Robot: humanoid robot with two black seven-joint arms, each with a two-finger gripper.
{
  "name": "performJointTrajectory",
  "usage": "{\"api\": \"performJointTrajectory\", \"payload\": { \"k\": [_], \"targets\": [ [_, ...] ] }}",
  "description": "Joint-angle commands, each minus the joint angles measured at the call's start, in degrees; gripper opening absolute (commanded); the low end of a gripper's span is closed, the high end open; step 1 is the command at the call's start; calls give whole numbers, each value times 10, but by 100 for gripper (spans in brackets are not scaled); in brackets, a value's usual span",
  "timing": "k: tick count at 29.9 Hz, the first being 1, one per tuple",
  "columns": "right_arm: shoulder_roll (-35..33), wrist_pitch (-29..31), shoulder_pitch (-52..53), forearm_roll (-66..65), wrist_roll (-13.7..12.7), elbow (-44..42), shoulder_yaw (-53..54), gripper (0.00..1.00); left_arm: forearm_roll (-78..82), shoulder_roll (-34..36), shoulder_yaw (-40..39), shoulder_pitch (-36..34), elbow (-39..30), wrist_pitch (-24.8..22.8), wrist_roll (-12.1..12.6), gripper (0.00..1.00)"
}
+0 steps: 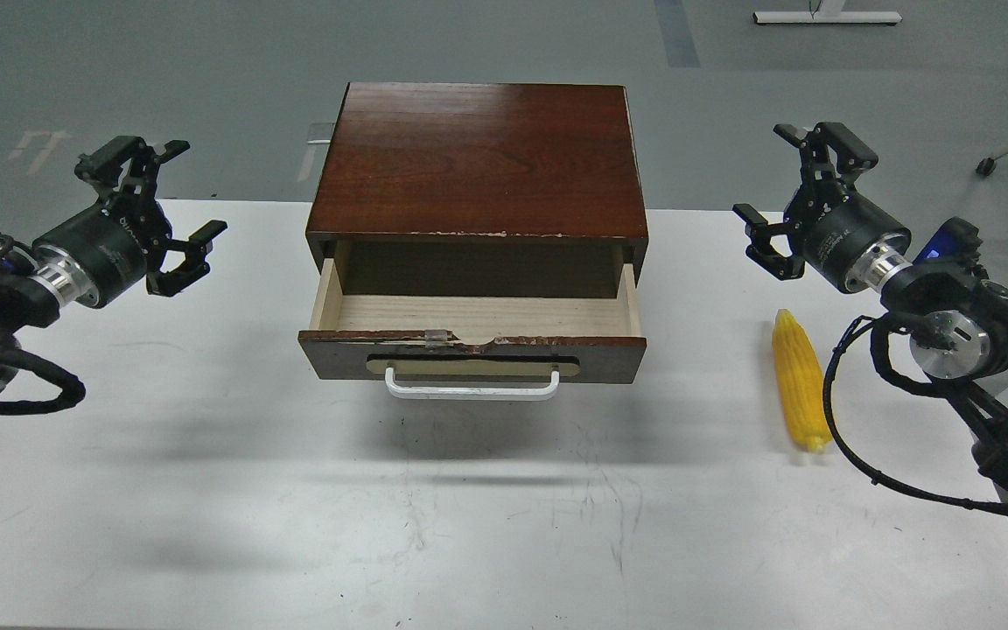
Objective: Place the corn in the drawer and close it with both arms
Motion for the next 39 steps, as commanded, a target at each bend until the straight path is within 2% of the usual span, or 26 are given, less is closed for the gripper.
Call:
{"api": "performJointTrajectory", "payload": {
  "k": [1, 39],
  "targets": [
    [-9, 0, 1, 0, 0, 0, -3, 100, 2, 0, 1, -1, 5, -1, 6, 99],
    [-23, 0, 0, 2, 4, -5, -3, 100, -5, -5, -1, -1, 12, -9, 5, 99]
  ]
}}
